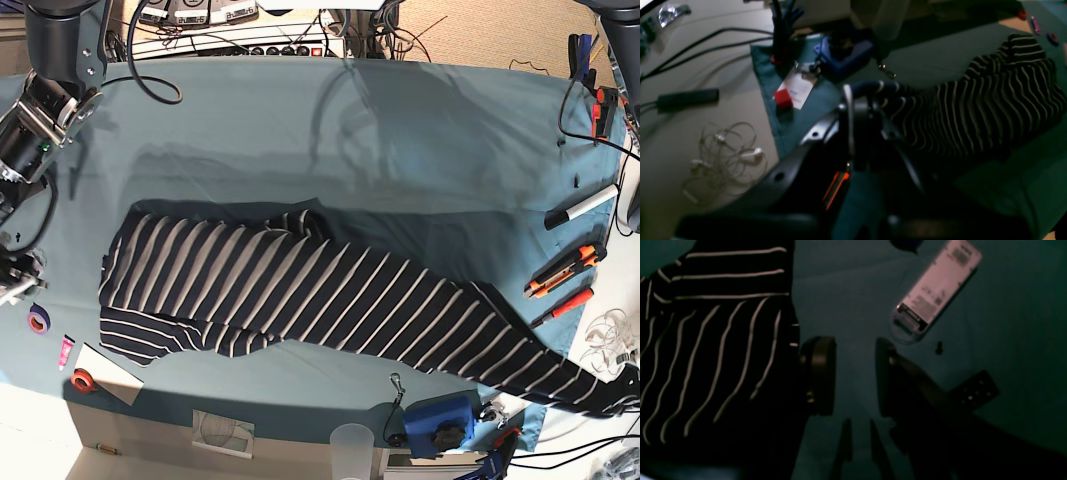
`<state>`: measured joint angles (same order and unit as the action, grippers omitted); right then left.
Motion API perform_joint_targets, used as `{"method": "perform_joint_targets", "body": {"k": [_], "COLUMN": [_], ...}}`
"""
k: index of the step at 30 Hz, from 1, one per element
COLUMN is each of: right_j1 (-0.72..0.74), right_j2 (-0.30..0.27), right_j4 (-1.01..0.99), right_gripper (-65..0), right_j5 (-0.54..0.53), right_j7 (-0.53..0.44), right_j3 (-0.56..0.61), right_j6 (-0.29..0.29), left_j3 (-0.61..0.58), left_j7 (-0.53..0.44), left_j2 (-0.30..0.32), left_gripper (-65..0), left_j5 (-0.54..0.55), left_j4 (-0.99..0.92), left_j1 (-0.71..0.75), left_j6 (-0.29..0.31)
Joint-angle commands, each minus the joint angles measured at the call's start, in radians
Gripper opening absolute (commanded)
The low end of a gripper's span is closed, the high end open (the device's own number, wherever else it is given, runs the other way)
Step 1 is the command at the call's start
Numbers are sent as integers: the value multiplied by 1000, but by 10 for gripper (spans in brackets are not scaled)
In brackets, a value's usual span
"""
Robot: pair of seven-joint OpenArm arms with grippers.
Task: Layout the t-shirt on the table in an organized manner, then fold the t-shirt properly
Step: 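Lower the right gripper onto the bunched shirt collar and grasp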
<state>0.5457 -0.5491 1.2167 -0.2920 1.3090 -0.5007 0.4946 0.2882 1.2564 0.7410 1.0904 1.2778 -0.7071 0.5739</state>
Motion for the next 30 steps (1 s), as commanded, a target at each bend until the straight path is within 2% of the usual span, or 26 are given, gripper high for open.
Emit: {"method": "perform_joint_targets", "body": {"k": [1, 3, 5, 8, 12, 15, 21, 24, 27, 30], "right_j1": [38, 48, 50, 33, -59, -169, -414, -503, -552, -580], "right_j2": [-44, -66, -83, -68, 1, 80, 298, 407, 493, 554], "right_j4": [19, 21, 21, 21, 22, 46, 236, 336, 358, 358], "right_gripper": [-449, -449, -449, -450, -450, -451, -451, -451, -451, -451], "right_j5": [-7, -66, -238, -470, -654, -735, -748, -707, -570, -379], "right_j7": [-16, -12, 20, 87, 87, 87, 87, 87, 61, -128], "right_j3": [-3, -6, -6, -5, -5, -4, -4, -4, 6, 55], "right_j6": [0, -2, 0, 86, 134, 149, 171, 175, 174, 162], "left_j3": [9, 9, 9, 9, 9, 9, 9, 9, 9, 9], "left_j7": [-18, -16, -18, -18, -16, -15, -26, -25, -26, -26], "left_j2": [27, 31, 32, 33, 36, 43, 44, 45, 61, 85], "left_gripper": [-650, -650, -650, -650, -650, -650, -650, -650, -650, -650], "left_j5": [25, 26, 26, 26, 25, 24, 21, 21, 21, 22], "left_j4": [14, 14, 14, 15, 15, 15, 15, 15, 15, 15], "left_j1": [-33, -33, -33, -33, -33, -33, -33, -34, -33, -36], "left_j6": [3, 3, 2, 2, 2, 2, 3, 23, 29, 29]}}
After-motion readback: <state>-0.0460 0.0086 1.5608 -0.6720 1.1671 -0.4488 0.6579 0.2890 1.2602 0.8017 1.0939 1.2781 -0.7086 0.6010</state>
